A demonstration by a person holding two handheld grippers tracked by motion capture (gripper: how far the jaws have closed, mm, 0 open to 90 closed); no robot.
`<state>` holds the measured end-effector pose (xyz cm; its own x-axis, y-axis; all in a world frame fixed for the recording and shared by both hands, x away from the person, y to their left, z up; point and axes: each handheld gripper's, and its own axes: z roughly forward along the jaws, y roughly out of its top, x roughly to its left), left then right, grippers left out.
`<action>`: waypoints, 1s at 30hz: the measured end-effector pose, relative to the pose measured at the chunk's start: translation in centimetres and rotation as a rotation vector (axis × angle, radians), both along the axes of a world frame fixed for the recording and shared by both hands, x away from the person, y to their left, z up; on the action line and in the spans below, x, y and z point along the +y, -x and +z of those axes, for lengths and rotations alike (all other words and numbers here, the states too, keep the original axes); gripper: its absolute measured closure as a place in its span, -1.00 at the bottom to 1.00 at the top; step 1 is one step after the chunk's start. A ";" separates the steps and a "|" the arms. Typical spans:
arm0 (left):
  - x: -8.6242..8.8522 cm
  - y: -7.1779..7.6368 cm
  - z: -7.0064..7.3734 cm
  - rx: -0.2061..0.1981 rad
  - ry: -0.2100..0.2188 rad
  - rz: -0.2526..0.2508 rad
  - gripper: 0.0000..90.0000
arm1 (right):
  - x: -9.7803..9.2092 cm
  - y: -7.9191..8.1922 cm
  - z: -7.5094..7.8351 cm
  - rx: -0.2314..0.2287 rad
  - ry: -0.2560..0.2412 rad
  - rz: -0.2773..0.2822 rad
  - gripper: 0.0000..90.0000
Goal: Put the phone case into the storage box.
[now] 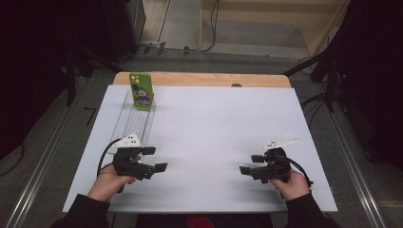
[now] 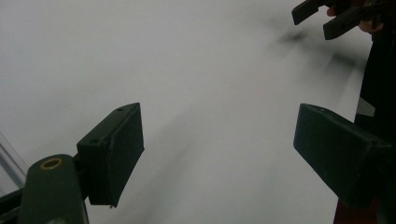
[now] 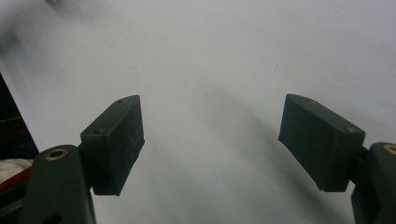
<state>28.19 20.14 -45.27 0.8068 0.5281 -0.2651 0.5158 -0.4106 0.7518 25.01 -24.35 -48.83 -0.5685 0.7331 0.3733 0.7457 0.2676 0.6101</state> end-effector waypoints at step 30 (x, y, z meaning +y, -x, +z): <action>1.3 2.0 -2.0 -0.013 -0.041 0.082 -0.63 | 0.1 0.0 -0.2 0.004 0.008 0.006 -0.55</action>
